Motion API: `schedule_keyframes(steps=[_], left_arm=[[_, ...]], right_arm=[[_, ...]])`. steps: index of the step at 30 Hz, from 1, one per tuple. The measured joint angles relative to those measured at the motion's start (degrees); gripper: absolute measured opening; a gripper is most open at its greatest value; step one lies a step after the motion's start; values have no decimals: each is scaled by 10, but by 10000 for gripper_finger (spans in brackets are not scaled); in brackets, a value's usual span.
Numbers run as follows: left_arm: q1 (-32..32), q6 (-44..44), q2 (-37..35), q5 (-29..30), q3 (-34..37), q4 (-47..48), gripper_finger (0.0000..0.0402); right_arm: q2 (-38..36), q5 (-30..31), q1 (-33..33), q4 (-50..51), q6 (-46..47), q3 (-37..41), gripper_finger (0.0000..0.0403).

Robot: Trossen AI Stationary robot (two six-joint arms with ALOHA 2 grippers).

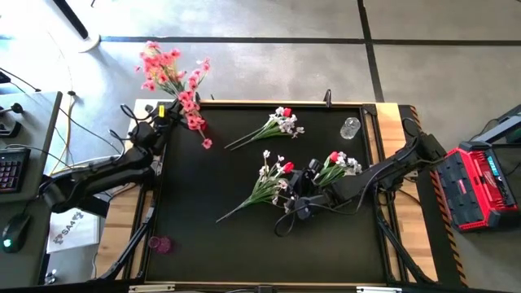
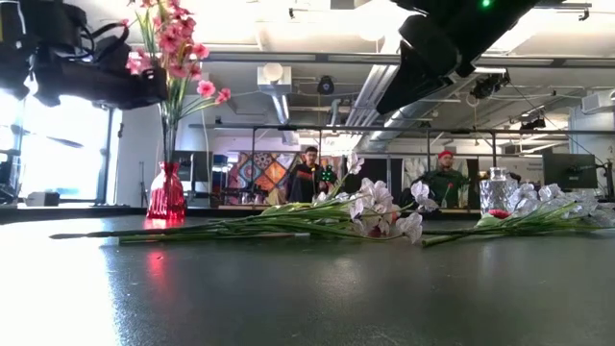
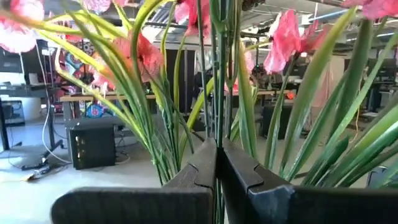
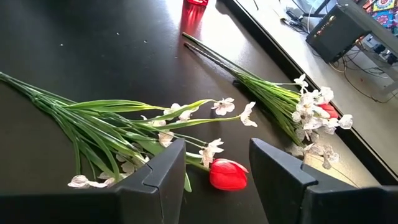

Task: Sort flowers into vase by color
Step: Put the pink flower into the red vase, then put the center white flower into the transparent vase

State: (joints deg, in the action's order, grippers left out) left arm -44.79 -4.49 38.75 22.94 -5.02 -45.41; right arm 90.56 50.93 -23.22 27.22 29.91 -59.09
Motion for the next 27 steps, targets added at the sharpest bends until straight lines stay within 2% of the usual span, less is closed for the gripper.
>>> schedule_keyframes(steps=[10, 14, 19, 24, 27], left_arm=[[-14, 56, 74, 1, 0, 44, 1], [-14, 76, 96, 1, 0, 63, 16], [-13, 97, 100, 2, 0, 80, 61], [-13, 129, 100, 0, 0, 135, 128], [-13, 139, 100, -27, 0, 171, 171]], right_arm=[[0, -1, 0, 0, 1, 0, 165], [0, -1, 0, 0, 2, 0, 165], [0, -5, 0, 1, 17, 0, 165], [0, -13, 0, 7, 34, 0, 165], [0, -16, 0, 25, 66, 0, 165]])
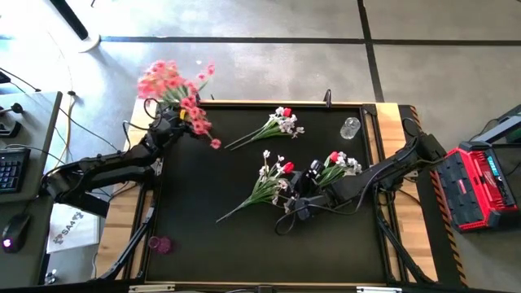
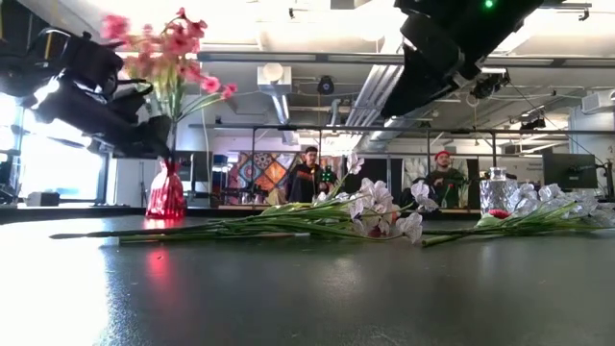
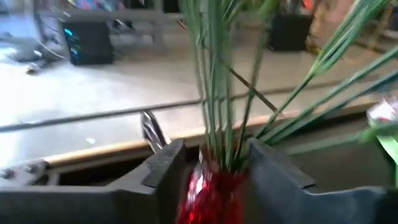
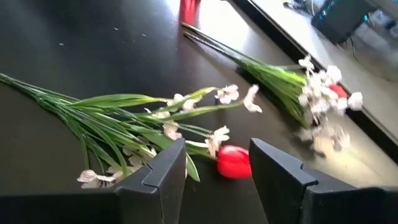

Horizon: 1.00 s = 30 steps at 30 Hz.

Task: Sort flowers into vase by color
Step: Put the center white flower into the transparent vase

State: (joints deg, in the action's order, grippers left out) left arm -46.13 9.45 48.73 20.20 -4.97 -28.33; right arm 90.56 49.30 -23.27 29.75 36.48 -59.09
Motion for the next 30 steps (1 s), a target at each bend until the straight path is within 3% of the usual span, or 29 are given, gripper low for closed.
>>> schedule_keyframes(steps=[7, 11, 20, 26, 30], left_arm=[[0, -10, 0, -35, -30, 97, 252], [0, -19, -3, -36, -61, 131, 278], [0, -41, -40, -13, -161, 315, 284], [0, -37, -68, -49, -247, 547, 285], [0, -34, -72, -78, -285, 638, 285]], right_arm=[[0, -13, 0, 90, 150, 0, 165], [0, -24, 0, 103, 175, 0, 165], [0, -49, 0, 103, 181, 0, 165], [0, -64, 0, 105, 172, 0, 165], [0, -70, 0, 114, 171, 0, 165]])
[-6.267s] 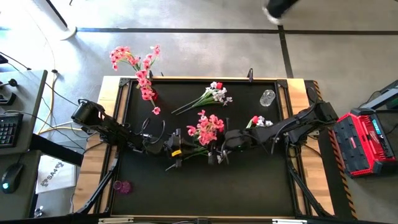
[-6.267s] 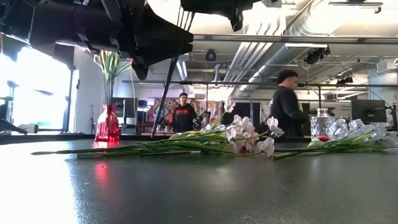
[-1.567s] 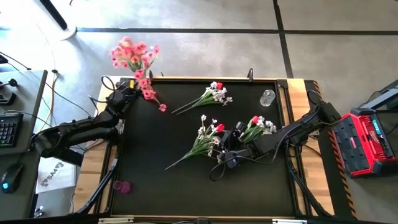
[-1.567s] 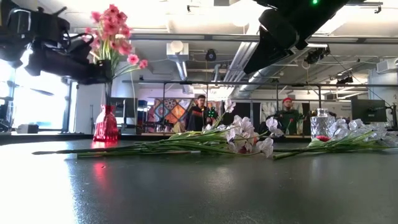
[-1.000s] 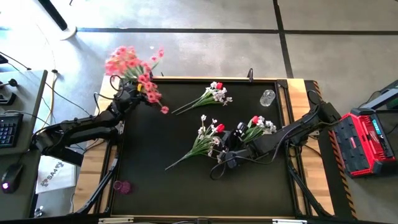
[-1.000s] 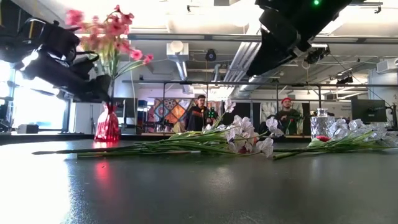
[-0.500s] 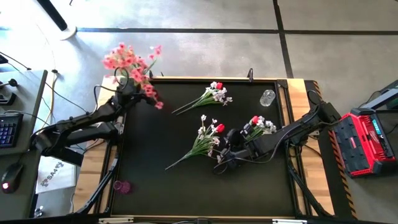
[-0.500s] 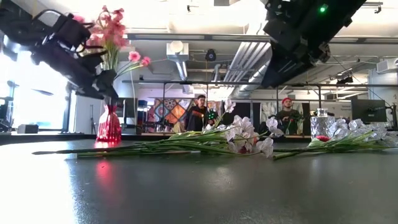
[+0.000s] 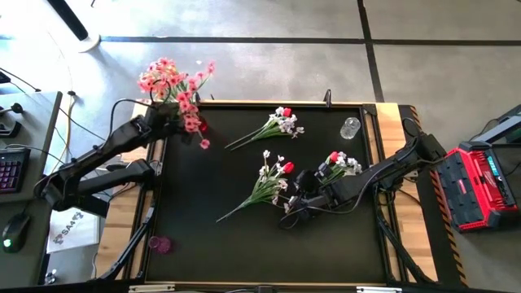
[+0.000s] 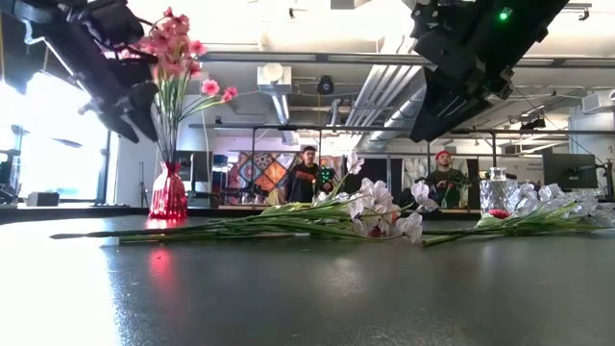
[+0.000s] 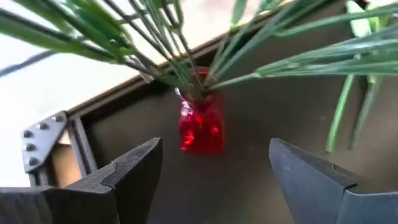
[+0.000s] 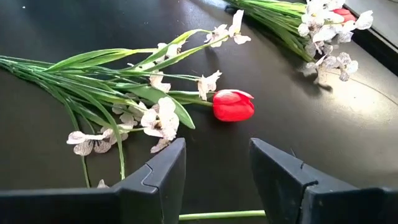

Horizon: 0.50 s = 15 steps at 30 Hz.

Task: Sort flowers into vase by color
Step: Put the center white flower into the transparent vase

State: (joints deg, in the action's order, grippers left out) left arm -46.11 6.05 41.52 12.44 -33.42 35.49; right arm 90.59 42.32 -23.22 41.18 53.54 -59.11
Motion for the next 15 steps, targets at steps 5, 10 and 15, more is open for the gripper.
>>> schedule_keyframes(steps=[5, 10, 15], left_arm=[[0, 12, -3, -69, -26, 27, 285], [4, 55, -6, -121, -48, 56, 285], [39, 112, -6, -257, -50, 60, 285]], right_arm=[[0, -6, 0, 1, 4, 0, 165], [0, -21, -12, 6, 5, 0, 165], [0, -82, -13, 85, 10, 0, 165]])
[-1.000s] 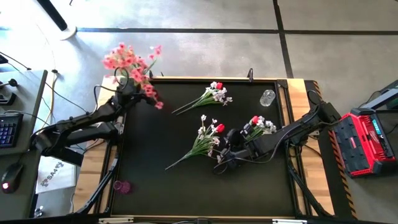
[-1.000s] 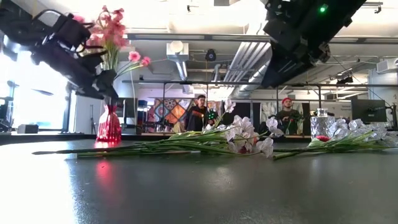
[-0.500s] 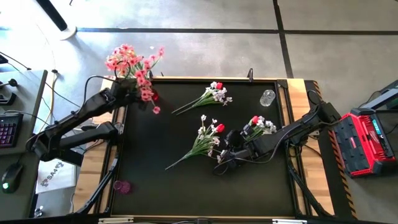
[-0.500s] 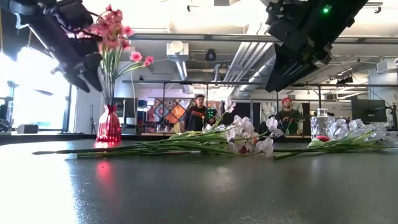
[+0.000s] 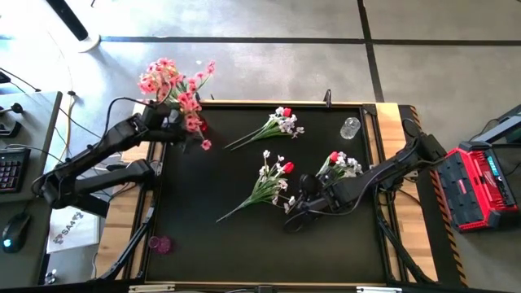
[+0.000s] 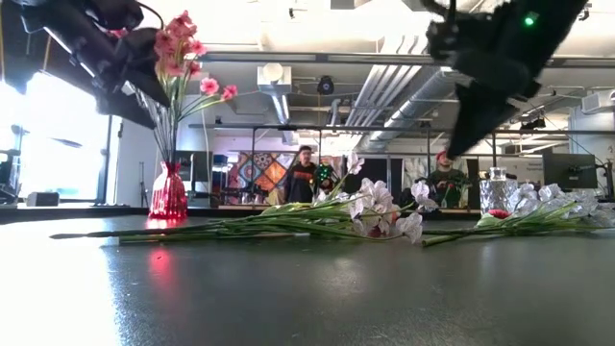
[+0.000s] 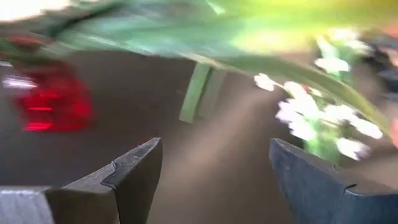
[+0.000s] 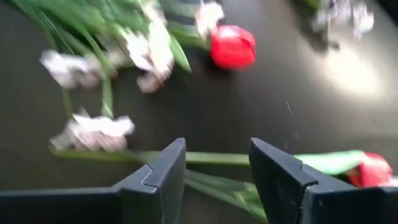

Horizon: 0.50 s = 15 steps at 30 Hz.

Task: Sort flowers into vase by color
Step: Put the center white flower into the transparent vase

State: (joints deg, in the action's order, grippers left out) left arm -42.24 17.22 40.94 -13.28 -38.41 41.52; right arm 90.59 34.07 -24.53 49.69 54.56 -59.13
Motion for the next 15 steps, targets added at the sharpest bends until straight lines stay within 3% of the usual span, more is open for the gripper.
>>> schedule_keyframes(steps=[5, 11, 15], left_arm=[[56, 18, -1, -13, 0, 43, 285], [112, 48, -6, 33, 0, 101, 285], [138, 71, -12, 33, -1, 139, 285]], right_arm=[[0, -62, 0, 61, 2, 0, 161], [0, -105, -5, 56, -2, 0, 144], [0, -126, -15, 53, 7, 0, 138]])
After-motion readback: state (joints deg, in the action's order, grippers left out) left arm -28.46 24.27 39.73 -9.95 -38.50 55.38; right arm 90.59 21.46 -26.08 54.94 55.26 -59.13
